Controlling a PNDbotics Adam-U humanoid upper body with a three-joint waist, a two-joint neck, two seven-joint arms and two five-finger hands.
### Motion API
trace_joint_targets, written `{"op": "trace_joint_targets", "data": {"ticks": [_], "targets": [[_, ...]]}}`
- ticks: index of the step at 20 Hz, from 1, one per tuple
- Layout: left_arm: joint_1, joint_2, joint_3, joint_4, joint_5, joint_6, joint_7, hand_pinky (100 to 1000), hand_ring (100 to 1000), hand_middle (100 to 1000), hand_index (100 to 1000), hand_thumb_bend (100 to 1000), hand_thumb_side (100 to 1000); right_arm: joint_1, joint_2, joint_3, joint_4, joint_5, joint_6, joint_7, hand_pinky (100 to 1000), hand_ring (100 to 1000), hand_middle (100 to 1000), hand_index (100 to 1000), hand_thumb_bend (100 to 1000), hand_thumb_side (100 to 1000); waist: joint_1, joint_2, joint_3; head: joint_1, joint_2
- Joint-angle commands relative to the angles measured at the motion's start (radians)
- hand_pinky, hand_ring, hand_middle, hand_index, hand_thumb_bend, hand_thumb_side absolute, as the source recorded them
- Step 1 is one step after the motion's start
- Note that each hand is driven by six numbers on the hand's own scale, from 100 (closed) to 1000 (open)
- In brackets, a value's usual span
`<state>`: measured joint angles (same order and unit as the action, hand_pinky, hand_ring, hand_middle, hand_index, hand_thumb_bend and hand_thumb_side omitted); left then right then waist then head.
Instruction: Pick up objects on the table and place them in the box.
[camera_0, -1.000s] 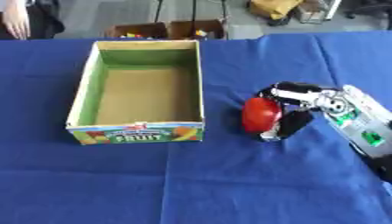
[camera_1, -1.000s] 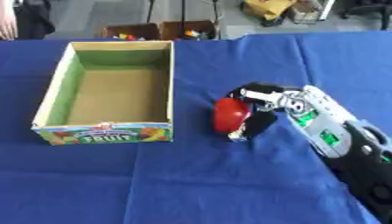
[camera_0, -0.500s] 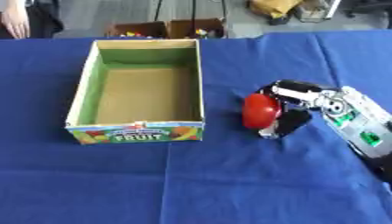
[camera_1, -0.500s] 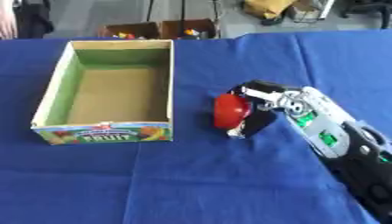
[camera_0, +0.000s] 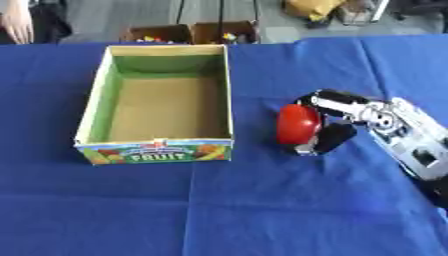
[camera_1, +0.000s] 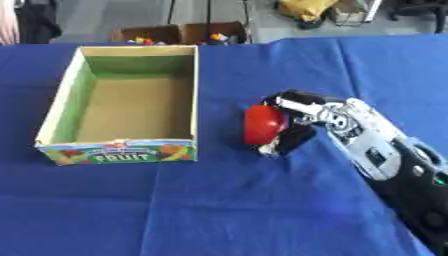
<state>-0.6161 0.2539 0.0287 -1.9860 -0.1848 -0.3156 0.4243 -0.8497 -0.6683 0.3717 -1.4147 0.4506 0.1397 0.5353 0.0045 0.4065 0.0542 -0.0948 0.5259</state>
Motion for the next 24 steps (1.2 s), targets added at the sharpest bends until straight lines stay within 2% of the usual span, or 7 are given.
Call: {"op": "trace_joint_targets", "data": {"ticks": [1, 10, 15, 16, 17, 24], "targets": [[-0.011, 0.016, 0.0, -0.014, 0.001, 0.003, 0.0, 730, 847, 696, 770, 100, 1000, -0.029, -0.038, -0.024, -0.041, -0.015, 0.009, -0.01, 488, 584, 571, 732, 219, 406, -0.001, -0.027, -0.002, 0.004, -0.008], [-0.009, 0.018, -0.003, -0.014, 0.002, 0.003, -0.004, 730, 847, 697, 770, 100, 1000, -0.084, -0.04, -0.05, -0.083, -0.046, 0.045, -0.033, 490, 575, 560, 721, 166, 420, -0.007, -0.035, 0.002, 0.003, -0.003], [-0.008, 0.02, -0.006, -0.014, 0.003, 0.004, -0.008, 730, 846, 697, 770, 100, 1000, -0.159, -0.008, -0.053, -0.063, -0.053, 0.061, -0.023, 493, 571, 557, 721, 147, 430, -0.014, -0.042, 0.008, -0.008, -0.006], [-0.008, 0.021, -0.006, -0.014, 0.003, 0.004, -0.009, 731, 847, 697, 770, 100, 1000, -0.175, 0.002, -0.054, -0.055, -0.055, 0.065, -0.021, 494, 570, 555, 720, 130, 518, -0.015, -0.043, 0.009, -0.011, -0.007], [-0.007, 0.021, -0.007, -0.014, 0.004, 0.004, -0.01, 730, 847, 697, 770, 100, 1000, -0.19, 0.012, -0.056, -0.045, -0.055, 0.068, -0.021, 495, 569, 555, 720, 140, 435, -0.016, -0.044, 0.011, -0.014, -0.008], [-0.006, 0.02, -0.012, -0.014, 0.008, 0.005, -0.016, 730, 847, 698, 770, 100, 1000, -0.302, 0.11, -0.068, 0.067, -0.011, 0.072, -0.033, 497, 568, 552, 716, 123, 440, -0.028, -0.047, 0.033, -0.045, -0.025]]}}
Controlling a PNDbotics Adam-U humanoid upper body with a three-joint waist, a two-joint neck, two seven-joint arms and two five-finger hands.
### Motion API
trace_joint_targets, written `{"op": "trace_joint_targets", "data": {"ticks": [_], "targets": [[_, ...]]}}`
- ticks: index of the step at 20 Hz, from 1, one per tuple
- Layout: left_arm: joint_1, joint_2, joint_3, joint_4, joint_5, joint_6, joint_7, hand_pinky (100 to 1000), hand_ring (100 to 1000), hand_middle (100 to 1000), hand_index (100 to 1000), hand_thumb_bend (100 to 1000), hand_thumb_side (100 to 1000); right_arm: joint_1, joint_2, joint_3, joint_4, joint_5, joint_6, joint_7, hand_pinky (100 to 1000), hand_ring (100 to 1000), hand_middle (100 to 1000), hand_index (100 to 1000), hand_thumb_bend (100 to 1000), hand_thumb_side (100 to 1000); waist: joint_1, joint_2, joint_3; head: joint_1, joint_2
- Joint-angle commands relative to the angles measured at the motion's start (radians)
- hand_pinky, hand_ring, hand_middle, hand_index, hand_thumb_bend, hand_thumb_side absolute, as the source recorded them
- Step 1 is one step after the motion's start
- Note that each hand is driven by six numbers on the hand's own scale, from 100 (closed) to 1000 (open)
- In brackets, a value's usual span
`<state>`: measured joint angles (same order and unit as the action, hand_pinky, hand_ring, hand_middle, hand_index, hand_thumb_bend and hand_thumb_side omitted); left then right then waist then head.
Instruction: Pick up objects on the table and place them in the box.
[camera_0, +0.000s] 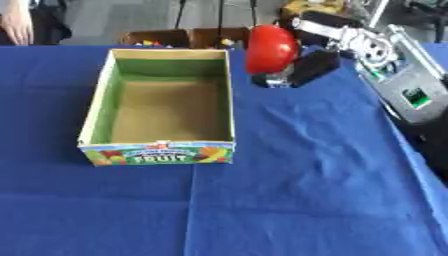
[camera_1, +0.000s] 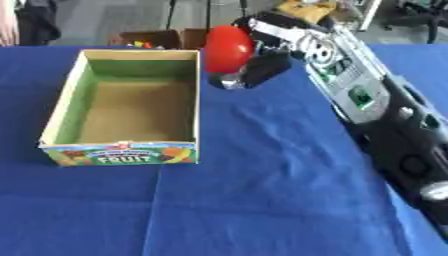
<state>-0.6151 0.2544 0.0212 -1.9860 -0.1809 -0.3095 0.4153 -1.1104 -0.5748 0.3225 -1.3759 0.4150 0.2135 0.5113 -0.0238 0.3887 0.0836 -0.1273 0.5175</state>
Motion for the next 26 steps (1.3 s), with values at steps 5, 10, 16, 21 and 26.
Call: {"op": "trace_joint_targets", "data": {"ticks": [5, 10, 16, 21, 26], "targets": [[-0.01, 0.017, -0.007, -0.014, 0.007, 0.0, -0.011, 730, 848, 697, 770, 100, 1000, -0.101, 0.087, -0.026, 0.115, 0.084, -0.022, -0.025, 497, 568, 552, 713, 113, 440, -0.01, -0.026, 0.026, -0.035, -0.03], [-0.018, 0.013, -0.01, -0.014, 0.011, -0.001, -0.014, 730, 849, 697, 770, 100, 1000, -0.135, 0.154, -0.039, 0.195, 0.143, -0.04, -0.055, 497, 566, 549, 713, 106, 444, -0.02, -0.015, 0.056, -0.066, -0.044], [-0.033, 0.006, -0.012, -0.014, 0.015, -0.004, -0.018, 729, 850, 696, 770, 100, 1000, -0.146, 0.217, -0.074, 0.279, 0.199, -0.052, -0.107, 499, 562, 543, 714, 100, 450, -0.026, 0.006, 0.092, -0.098, -0.066], [-0.042, 0.0, -0.013, -0.014, 0.018, -0.005, -0.019, 729, 851, 696, 769, 100, 1000, -0.141, 0.262, -0.088, 0.336, 0.232, -0.061, -0.138, 499, 561, 541, 714, 100, 452, -0.027, 0.022, 0.11, -0.112, -0.077], [-0.051, -0.004, -0.015, -0.014, 0.022, -0.006, -0.022, 729, 851, 696, 769, 100, 1000, -0.137, 0.302, -0.098, 0.406, 0.285, -0.08, -0.162, 500, 566, 547, 713, 103, 453, -0.027, 0.032, 0.122, -0.119, -0.079]]}}
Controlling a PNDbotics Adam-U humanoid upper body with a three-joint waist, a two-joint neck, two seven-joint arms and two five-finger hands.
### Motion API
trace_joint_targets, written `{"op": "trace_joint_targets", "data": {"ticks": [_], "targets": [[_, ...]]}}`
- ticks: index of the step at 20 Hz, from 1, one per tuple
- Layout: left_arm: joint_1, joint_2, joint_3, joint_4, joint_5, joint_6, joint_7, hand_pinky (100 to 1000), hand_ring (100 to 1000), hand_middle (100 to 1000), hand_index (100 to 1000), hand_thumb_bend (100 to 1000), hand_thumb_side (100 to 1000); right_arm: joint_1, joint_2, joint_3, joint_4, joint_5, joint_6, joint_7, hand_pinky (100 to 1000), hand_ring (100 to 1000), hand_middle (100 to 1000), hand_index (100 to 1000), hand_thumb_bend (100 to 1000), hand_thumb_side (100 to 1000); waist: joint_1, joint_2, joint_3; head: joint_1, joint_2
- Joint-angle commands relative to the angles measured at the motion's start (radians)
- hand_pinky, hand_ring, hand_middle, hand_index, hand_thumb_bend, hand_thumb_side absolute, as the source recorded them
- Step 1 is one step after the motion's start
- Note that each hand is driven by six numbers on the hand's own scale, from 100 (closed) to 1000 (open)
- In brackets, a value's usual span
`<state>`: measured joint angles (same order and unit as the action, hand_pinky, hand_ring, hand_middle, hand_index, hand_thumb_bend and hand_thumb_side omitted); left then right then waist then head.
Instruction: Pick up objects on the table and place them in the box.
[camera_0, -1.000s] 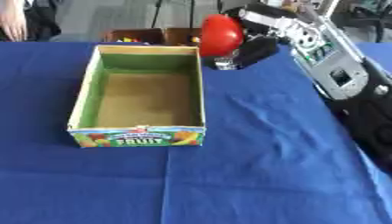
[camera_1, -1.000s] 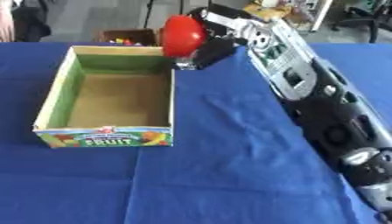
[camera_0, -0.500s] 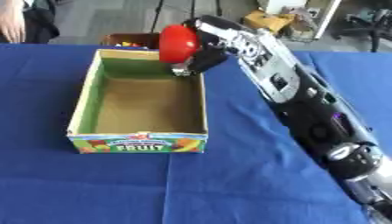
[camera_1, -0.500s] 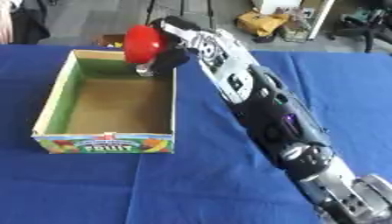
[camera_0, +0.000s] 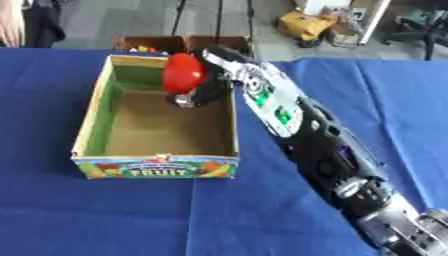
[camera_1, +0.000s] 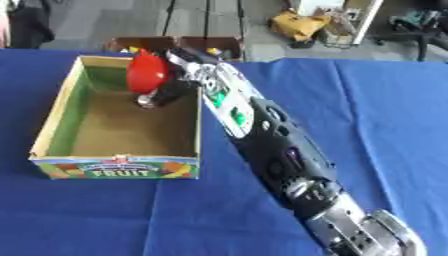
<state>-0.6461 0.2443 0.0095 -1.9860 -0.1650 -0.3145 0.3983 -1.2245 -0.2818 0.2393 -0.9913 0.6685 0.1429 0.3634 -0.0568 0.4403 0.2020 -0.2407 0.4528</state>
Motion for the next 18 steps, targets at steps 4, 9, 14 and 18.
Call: {"op": "trace_joint_targets", "data": {"ticks": [4, 9, 14, 18], "targets": [[-0.028, 0.005, -0.006, -0.014, 0.007, -0.002, -0.008, 728, 850, 696, 769, 100, 1000, -0.019, 0.033, -0.03, 0.088, 0.078, -0.046, -0.021, 500, 564, 552, 713, 123, 455, 0.002, -0.012, 0.015, -0.008, -0.013], [-0.037, 0.008, -0.008, -0.014, 0.009, -0.003, -0.011, 728, 851, 695, 769, 100, 1000, -0.022, 0.048, -0.052, 0.153, 0.112, -0.081, -0.002, 529, 606, 584, 737, 151, 481, -0.005, -0.003, 0.024, -0.009, -0.01], [-0.039, 0.008, -0.007, -0.014, 0.009, -0.002, -0.011, 727, 851, 695, 769, 100, 1000, -0.025, 0.05, -0.052, 0.173, 0.137, -0.121, 0.068, 608, 719, 686, 842, 322, 581, -0.005, -0.001, 0.017, -0.009, -0.007], [-0.039, 0.007, -0.008, -0.014, 0.009, -0.002, -0.011, 727, 851, 695, 769, 100, 1000, -0.028, 0.047, -0.055, 0.168, 0.155, -0.144, 0.116, 623, 738, 710, 869, 368, 596, -0.006, -0.002, 0.01, -0.008, -0.006]]}}
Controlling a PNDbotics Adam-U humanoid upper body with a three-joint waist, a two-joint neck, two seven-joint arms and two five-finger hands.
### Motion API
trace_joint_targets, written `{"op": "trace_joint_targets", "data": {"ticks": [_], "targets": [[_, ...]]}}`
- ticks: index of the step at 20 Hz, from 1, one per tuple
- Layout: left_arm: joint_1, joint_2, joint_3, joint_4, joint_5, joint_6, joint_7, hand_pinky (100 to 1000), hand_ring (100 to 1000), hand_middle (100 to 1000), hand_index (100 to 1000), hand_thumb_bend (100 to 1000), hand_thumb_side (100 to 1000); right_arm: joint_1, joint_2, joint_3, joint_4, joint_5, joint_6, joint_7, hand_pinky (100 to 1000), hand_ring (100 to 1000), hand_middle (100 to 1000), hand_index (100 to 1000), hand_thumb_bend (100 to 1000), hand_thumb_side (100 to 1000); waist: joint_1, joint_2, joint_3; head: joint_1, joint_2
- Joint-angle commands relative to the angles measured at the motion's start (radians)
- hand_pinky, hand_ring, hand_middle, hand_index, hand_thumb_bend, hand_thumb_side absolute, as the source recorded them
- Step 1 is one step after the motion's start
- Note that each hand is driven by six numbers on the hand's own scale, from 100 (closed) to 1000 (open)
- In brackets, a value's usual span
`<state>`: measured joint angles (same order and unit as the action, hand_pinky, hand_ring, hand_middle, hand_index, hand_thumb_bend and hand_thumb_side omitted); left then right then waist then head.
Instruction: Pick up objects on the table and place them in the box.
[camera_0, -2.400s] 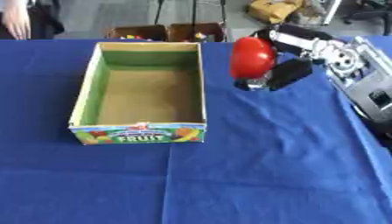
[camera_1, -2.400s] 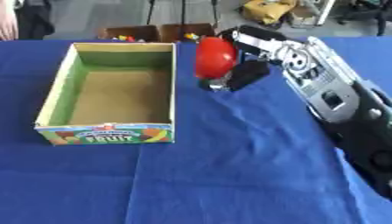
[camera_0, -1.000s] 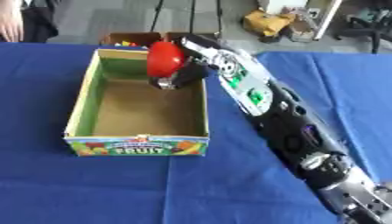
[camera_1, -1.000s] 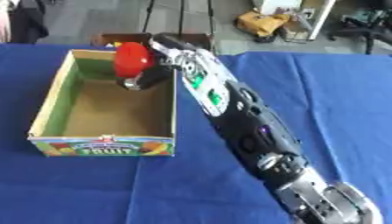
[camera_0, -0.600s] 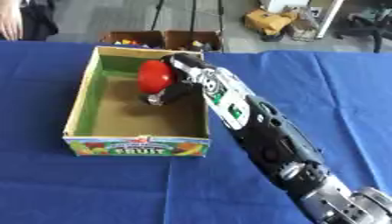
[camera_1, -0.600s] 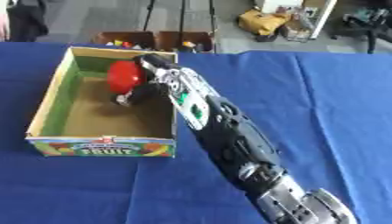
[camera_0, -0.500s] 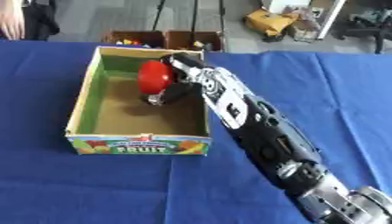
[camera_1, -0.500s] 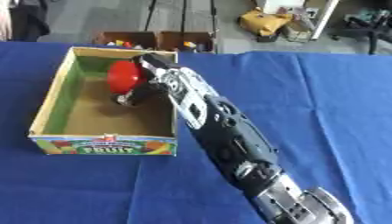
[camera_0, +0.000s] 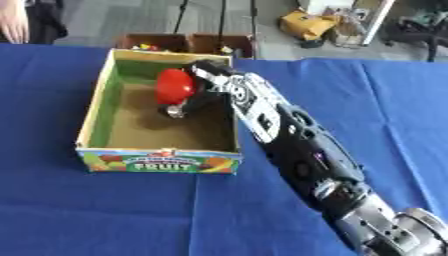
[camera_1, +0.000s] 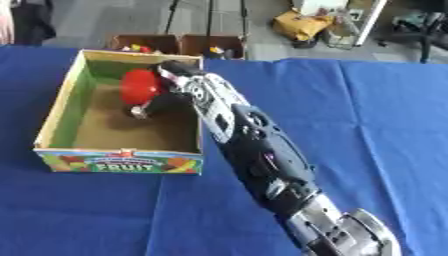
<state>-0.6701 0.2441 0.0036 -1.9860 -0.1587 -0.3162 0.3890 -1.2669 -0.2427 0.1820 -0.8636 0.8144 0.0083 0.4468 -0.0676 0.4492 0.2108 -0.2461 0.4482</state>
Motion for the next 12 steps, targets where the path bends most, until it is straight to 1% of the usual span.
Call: {"op": "trace_joint_targets", "data": {"ticks": [1, 2, 3, 4, 7, 10, 12], "targets": [[-0.015, 0.008, -0.002, -0.014, 0.003, -0.001, -0.002, 727, 851, 695, 769, 100, 1000, 0.015, 0.008, 0.001, 0.038, 0.011, -0.011, 0.038, 623, 738, 710, 869, 368, 596, 0.005, -0.011, 0.001, -0.002, -0.001], [-0.015, 0.008, -0.002, -0.014, 0.003, -0.001, -0.002, 728, 851, 695, 769, 100, 1000, 0.014, 0.008, 0.0, 0.037, 0.013, -0.013, 0.042, 676, 764, 746, 895, 426, 615, 0.005, -0.011, 0.001, -0.002, -0.001], [-0.015, 0.008, -0.002, -0.014, 0.003, 0.0, -0.003, 728, 850, 695, 769, 100, 1000, 0.013, 0.007, 0.003, 0.037, 0.015, -0.018, 0.05, 682, 803, 802, 951, 497, 621, 0.006, -0.014, -0.002, -0.001, 0.0], [-0.015, 0.008, -0.002, -0.014, 0.003, 0.0, -0.003, 728, 850, 695, 769, 100, 1000, 0.011, 0.006, 0.004, 0.036, 0.02, -0.023, 0.062, 691, 815, 817, 965, 514, 620, 0.007, -0.017, -0.005, 0.0, 0.001], [-0.015, 0.007, -0.003, -0.014, 0.004, 0.0, -0.005, 728, 849, 695, 769, 100, 1000, 0.006, 0.004, 0.0, 0.03, 0.036, -0.029, 0.096, 697, 823, 829, 978, 521, 618, 0.008, -0.021, -0.01, -0.001, 0.0], [-0.014, 0.006, -0.003, -0.014, 0.004, 0.0, -0.005, 728, 848, 694, 769, 100, 1000, 0.006, 0.005, -0.004, 0.03, 0.047, -0.031, 0.114, 711, 837, 854, 1000, 562, 624, 0.011, -0.024, -0.012, -0.002, -0.002], [-0.013, 0.006, -0.003, -0.014, 0.004, 0.001, -0.006, 728, 847, 694, 769, 100, 1000, 0.006, 0.008, -0.009, 0.026, 0.046, -0.035, 0.119, 711, 833, 851, 1000, 563, 630, 0.013, -0.025, -0.013, -0.002, -0.002]]}}
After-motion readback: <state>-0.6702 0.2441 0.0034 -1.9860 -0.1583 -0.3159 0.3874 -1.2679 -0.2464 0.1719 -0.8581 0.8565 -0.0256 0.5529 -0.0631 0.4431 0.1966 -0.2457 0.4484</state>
